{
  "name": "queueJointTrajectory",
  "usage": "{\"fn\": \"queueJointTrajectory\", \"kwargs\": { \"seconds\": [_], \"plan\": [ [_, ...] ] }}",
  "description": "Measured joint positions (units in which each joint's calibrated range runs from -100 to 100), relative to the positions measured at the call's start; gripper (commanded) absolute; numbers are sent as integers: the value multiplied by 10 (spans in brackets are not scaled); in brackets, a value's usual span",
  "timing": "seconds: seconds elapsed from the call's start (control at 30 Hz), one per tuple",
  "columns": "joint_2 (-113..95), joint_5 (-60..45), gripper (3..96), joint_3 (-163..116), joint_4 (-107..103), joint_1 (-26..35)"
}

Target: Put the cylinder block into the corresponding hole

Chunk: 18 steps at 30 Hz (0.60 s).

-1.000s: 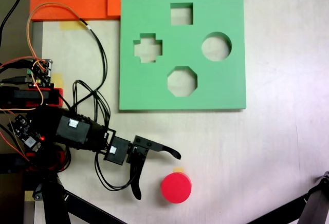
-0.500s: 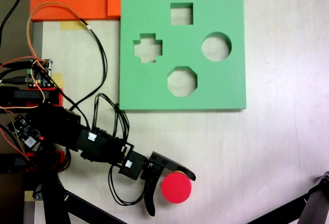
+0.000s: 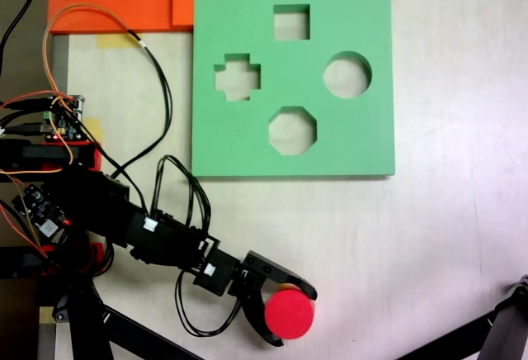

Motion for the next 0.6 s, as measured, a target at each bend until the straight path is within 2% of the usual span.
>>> {"fn": "queueJointTrajectory", "kwargs": {
  "seconds": [0.23, 0.33, 0.47, 0.6],
  "plan": [
    [-15, 0, 321, -18, 0, 3],
    [-59, 0, 321, -34, -5, 4],
    [-204, 0, 321, -35, -79, 14],
    [-458, 0, 321, -32, -248, 37]
  ]
}}
